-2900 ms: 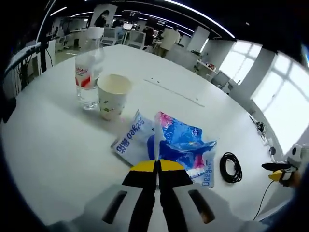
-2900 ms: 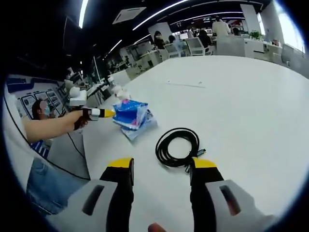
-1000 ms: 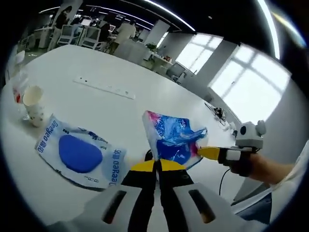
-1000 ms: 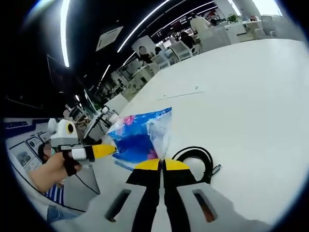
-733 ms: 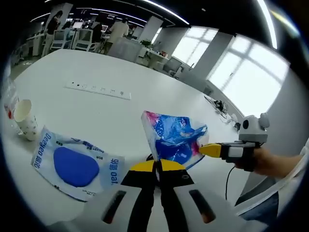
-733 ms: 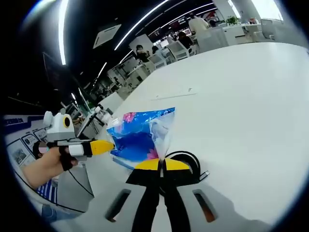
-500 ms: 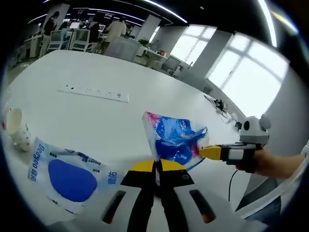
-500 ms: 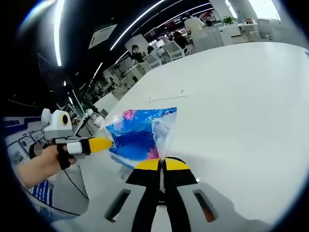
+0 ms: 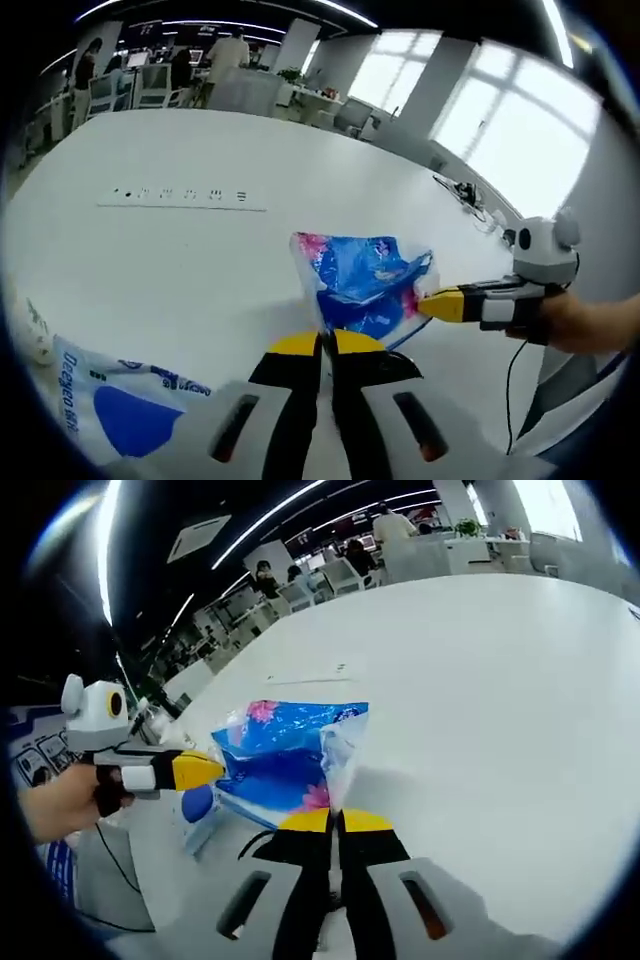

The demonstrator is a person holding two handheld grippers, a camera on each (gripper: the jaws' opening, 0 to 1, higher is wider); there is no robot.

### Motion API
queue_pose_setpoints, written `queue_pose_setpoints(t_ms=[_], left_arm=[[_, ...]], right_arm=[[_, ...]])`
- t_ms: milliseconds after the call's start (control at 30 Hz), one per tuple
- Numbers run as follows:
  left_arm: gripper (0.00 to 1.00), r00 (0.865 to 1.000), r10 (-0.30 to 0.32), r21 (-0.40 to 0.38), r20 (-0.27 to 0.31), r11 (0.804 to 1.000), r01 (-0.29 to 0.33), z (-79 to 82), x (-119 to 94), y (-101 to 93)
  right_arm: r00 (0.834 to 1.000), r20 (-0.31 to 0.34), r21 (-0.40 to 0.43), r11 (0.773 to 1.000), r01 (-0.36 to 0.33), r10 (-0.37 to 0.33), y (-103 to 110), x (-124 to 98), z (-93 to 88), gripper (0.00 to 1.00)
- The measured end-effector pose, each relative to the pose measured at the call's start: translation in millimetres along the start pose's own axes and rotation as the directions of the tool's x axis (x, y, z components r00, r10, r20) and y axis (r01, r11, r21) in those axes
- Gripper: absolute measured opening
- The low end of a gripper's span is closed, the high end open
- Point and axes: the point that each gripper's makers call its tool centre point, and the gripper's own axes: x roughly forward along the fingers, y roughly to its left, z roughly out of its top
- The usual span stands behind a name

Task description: Arrange the tabletop items into an orderly group along one side of the table until the central work area is clear of visible clutter.

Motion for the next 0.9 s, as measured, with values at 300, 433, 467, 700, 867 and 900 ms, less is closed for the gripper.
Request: queue_pose_setpoints(t_ms=[300, 433, 467, 700, 867, 900], left_arm=[[0.00, 0.996, 0.030, 0.051, -0.081, 0.998, -0.026, -18.0, 28.9, 7.2], [0.01, 0.992, 0.061, 0.082, -0.108, 0.995, -0.053, -28.4, 38.3, 12.3], [0.01, 0.992, 0.065, 0.085, -0.109, 0.995, -0.055, -28.9, 39.0, 12.6], [0.01, 0.991, 0.088, 0.073, -0.105, 0.994, -0.080, -30.5, 45.8, 17.9], [0.01, 0.988, 0.101, 0.064, -0.113, 0.994, -0.094, -33.8, 45.1, 19.7], [0.01, 0.988, 0.102, 0.066, -0.114, 0.993, -0.095, -34.4, 44.8, 19.6]], right_arm=[[0.997, -0.066, 0.000, 0.999, 0.043, -0.043, -21.7, 15.5, -23.6, 0.00], [0.995, -0.083, 0.011, 0.998, 0.056, -0.055, -25.9, 18.9, -31.1, 0.00], [0.995, -0.084, 0.019, 0.998, 0.058, -0.056, -26.2, 20.4, -32.7, 0.00], [0.994, -0.092, 0.016, 0.998, 0.063, -0.061, -31.7, 23.5, -37.5, 0.00], [0.995, -0.085, 0.006, 0.999, 0.053, -0.052, -30.6, 25.7, -35.1, 0.00], [0.995, -0.086, -0.002, 0.999, 0.050, -0.050, -30.0, 25.4, -35.7, 0.00]])
